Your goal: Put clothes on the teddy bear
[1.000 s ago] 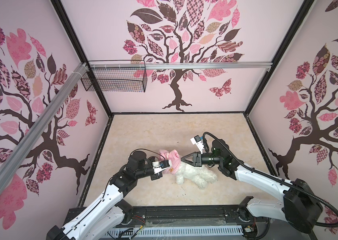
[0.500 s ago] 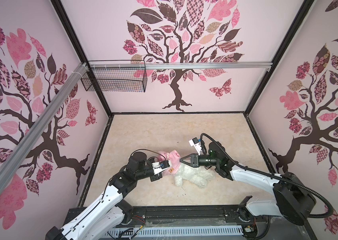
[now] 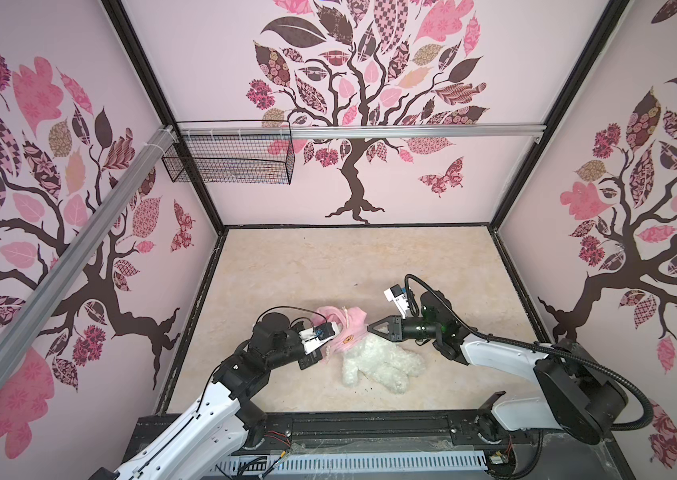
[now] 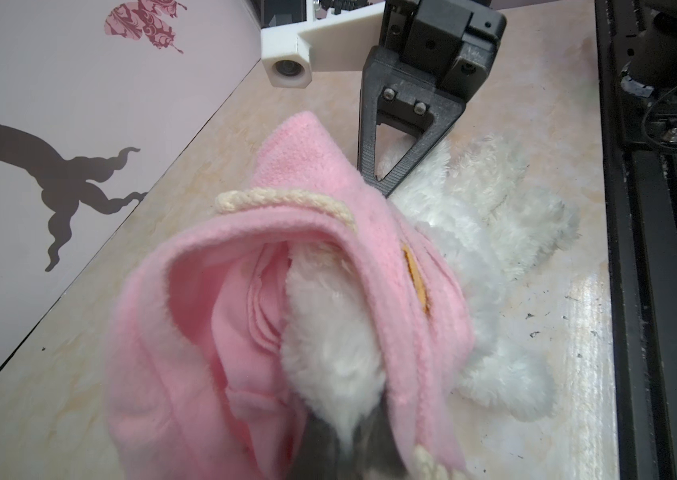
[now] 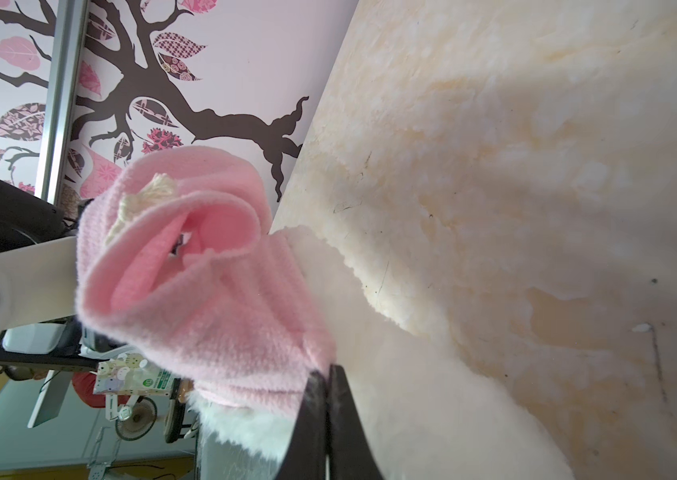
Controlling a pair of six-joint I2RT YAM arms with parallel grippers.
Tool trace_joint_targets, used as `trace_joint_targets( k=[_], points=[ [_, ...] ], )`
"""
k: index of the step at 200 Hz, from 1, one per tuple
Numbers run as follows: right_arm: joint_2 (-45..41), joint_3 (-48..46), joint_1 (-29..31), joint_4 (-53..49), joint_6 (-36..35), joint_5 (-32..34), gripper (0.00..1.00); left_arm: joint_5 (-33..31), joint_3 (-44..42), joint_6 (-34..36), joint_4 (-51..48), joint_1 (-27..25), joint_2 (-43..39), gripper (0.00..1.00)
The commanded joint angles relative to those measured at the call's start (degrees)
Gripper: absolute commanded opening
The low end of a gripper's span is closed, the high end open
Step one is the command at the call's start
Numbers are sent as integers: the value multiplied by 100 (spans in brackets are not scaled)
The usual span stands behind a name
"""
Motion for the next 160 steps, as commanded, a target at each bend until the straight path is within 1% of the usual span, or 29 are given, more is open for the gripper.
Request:
trace_joint_targets(
  k=[1,16,28,38,44,57,61,72,82,101,108,121,142,160],
  points=[
    [133,-292,-436,-1172,-415,1248,0,-751,81,-350,273,92,-426,0],
    [239,-215,-437,-1182,-425,1209,0,-768,21,-440,219,97,-473,0],
    [335,-145,-407,-873,-344,969,0,-471,11,-448,151,92,-417,0],
    [329,-52,-263,-630,-347,814,0,-243,27,-534,119,97,-302,0],
    [292,71,-118,-695,-522,808,0,-139,45,-593,110,92,-220,0],
    [172,473,242,-1300,-1167,996,0,-31,116,-796,100,96,-16,0],
    [93,620,363,-1517,-1413,1153,3,3,147,-843,85,95,38,0],
    [-124,716,496,-1731,-1778,1459,11,97,208,-925,16,97,175,0],
    [-421,649,502,-1689,-1987,1661,17,151,227,-1028,4,95,267,0],
    [-889,537,535,-1648,-2343,1844,28,266,201,-1142,28,95,341,0],
    [-1080,489,591,-1646,-2493,1943,33,292,200,-1174,42,94,353,0],
    [-1367,345,750,-1548,-2733,2138,39,298,196,-1231,63,97,353,0],
    [-1791,-8,1340,-1114,-3222,2586,50,311,226,-1381,52,97,392,0],
    [-1784,-191,2077,-849,-3899,3416,60,436,296,-1625,10,97,448,0]
  ],
)
